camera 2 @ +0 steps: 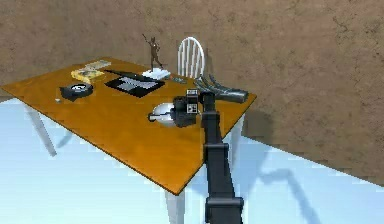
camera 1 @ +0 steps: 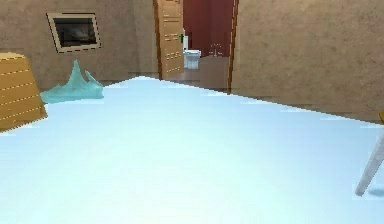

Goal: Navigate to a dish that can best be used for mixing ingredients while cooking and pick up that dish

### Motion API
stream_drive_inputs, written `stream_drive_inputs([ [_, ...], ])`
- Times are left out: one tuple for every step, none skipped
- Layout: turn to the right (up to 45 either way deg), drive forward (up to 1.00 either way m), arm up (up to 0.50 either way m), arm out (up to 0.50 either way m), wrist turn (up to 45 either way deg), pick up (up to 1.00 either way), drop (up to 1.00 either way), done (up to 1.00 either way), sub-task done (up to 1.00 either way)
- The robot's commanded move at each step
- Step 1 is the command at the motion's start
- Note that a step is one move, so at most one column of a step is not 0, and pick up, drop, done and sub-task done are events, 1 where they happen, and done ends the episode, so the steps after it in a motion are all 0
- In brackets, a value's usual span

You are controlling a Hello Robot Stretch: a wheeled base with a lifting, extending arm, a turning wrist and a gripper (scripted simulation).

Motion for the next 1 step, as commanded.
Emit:
stream_drive_inputs([
  [0.0,0.0,0.0,0.0,0.0,0.0,0.0,1.0,0.0],
])
